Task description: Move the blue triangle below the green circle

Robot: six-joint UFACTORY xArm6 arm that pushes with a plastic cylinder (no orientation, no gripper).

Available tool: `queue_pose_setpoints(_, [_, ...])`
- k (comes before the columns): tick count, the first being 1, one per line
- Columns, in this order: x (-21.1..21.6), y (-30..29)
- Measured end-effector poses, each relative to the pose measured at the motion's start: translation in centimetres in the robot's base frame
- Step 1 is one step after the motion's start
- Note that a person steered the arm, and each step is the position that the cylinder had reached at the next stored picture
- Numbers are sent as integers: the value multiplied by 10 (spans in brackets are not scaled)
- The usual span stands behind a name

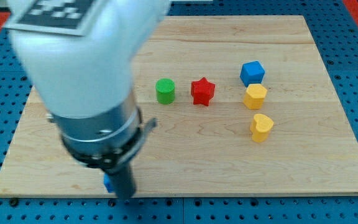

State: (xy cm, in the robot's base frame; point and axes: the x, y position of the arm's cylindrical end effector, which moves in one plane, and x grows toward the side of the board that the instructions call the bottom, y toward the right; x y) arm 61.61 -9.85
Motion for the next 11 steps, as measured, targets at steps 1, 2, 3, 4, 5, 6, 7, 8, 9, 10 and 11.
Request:
queue_pose_setpoints(1, [-15, -45])
queue_pose_setpoints(2, [-33, -86])
queue_pose_setpoints(3, [-34, -92])
queue_pose_setpoints(4, [-33, -83])
queue_pose_setpoints(5, [-55, -54])
queue_pose_setpoints(6, [-68, -1])
queue_pose_setpoints(7, [-68, -48])
queue_pose_setpoints(8, [-92, -38])
queue_pose_setpoints(9, [-109, 34])
queue_pose_setpoints(10, [-108, 62])
queue_pose_setpoints(11, [-114, -16])
